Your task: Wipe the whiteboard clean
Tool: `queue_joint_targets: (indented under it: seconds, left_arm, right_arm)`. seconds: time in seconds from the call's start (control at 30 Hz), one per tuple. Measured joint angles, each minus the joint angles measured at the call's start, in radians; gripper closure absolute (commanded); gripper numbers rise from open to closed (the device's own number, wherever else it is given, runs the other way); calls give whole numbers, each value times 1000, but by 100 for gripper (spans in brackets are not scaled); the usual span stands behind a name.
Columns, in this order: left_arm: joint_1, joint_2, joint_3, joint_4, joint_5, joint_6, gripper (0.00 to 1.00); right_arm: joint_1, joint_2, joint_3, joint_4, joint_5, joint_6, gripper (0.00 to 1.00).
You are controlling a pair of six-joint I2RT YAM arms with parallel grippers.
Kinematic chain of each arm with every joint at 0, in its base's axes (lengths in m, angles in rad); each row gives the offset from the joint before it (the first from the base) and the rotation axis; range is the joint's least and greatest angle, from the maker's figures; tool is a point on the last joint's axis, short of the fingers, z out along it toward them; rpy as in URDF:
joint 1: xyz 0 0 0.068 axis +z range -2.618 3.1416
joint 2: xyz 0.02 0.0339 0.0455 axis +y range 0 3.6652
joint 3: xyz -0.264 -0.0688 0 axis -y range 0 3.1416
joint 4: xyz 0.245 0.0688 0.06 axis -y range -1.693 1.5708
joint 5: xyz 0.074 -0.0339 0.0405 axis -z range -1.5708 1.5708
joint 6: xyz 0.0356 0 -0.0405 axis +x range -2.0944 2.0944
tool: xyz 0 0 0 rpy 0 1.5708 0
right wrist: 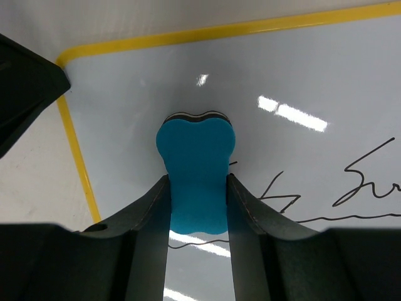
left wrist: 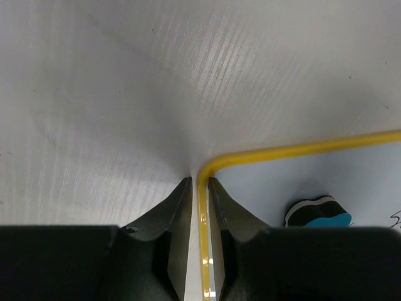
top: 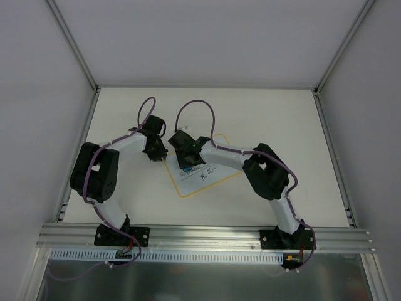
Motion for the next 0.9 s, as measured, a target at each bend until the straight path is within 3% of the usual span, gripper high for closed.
queue_joint_targets:
  seconds: [0.37,0.9]
  left_arm:
    - [1,-2,-10,28,14,0,92]
    - [1,-2,-16,53,31,0,100]
  right_arm:
    - [2,30,53,-86,88,3,100]
    - [-229,-122,-165,-74,69,-8,100]
